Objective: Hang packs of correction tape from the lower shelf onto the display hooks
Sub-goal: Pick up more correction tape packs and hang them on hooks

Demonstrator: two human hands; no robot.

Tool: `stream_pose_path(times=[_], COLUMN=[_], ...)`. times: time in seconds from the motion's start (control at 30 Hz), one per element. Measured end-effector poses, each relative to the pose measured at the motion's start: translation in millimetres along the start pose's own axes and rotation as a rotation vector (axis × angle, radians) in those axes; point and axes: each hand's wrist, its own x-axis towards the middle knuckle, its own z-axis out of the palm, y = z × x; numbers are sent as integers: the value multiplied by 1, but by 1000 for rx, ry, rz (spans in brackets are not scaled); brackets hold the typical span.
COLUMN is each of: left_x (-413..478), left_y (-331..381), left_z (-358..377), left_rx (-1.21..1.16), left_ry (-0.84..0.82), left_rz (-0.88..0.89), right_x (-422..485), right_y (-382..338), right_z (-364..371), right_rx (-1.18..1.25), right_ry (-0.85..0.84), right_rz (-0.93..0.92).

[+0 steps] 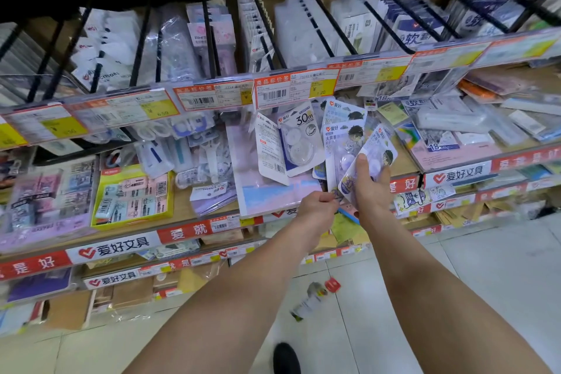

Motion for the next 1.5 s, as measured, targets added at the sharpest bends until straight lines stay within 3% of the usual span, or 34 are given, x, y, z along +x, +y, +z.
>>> stream_pose_path(times=[0.23,0.47,0.67,0.93,1.27,1.5], left_x=[7,10,7,-10,-22,-46], left_y=[-1,11,14,25,32,22], left_z=[5,8,9,2,0,-24], left_rx=[-128,101,78,3,-50,-62], left_ry=[85,101,58,30,15,0], left_rz=[-4,56,39,22,-13,21], right_x=[-1,-3,-3,2,-4,-25], right_y=[5,10,7,2,9,4], right_z=[-1,-11,-26,-56,-70,-94], right_rx=[30,10,9,198,459,440], right_ry=[2,63,101,-3,-114,-232], right_rz=[-35,13,-12,-117,-16,-30])
